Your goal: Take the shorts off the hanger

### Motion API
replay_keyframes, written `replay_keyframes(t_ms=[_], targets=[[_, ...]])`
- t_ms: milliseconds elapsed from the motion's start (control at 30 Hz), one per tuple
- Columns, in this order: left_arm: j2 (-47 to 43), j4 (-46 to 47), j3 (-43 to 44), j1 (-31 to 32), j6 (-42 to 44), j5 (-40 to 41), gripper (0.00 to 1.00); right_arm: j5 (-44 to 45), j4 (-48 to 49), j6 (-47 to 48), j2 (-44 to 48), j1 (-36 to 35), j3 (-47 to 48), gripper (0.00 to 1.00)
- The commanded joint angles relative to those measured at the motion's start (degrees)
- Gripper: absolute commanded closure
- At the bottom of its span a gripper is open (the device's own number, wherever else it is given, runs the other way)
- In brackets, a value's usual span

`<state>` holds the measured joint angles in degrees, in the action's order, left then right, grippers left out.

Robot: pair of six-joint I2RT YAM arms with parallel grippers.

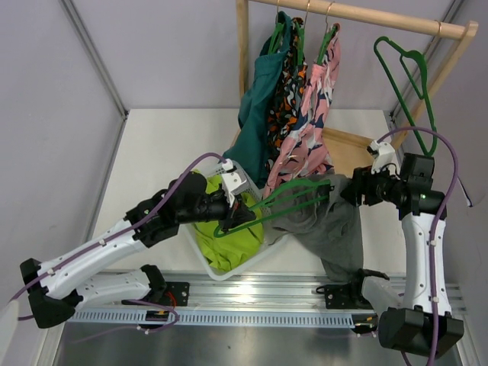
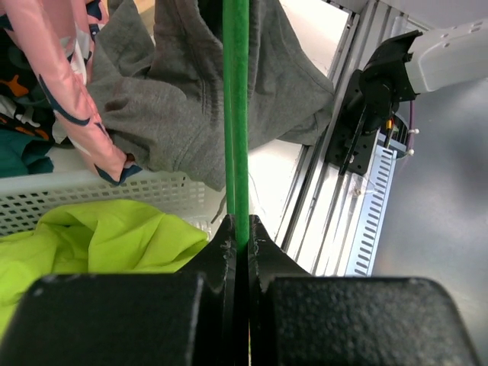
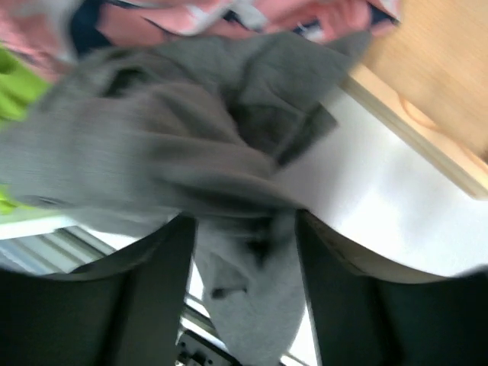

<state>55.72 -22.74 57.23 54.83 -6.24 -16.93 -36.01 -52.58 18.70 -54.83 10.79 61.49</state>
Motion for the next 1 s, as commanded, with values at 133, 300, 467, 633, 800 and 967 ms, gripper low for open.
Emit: replay_keyframes(t_ms=[133,300,467,633,800,967], targets=[[-5.45,5.08,3.32,-1.30,0.09,-2.23,1.00,2.96,3.53,5.82,-3.00,2.92,-1.03,0.83],[-5.89,1.31,4.02,-1.92,2.10,-0.65,1.00,6.64,5.20,7.22,-2.57,3.97,-0.06,1.00],[-7.38,-4.32,6.04,-2.80,5.62,1.46,1.00,10.61,5.47,11.17,-2.74,7.92,-0.93,1.00],[-9.84,-9.77,7.98,-2.88,12.65,2.60,1.00,7.37,1.00,19.42,-3.35,9.78,-2.34,1.00],[-9.76,-10.22,9.30,-2.97,15.81,1.46,1.00,-5.28,-15.60,41.88,-2.57,9.34,-1.73,0.87],[-5.03,-11.61,10.44,-2.97,16.78,0.23,1.00,-12.85,-26.15,52.66,-1.95,9.16,3.36,0.47]])
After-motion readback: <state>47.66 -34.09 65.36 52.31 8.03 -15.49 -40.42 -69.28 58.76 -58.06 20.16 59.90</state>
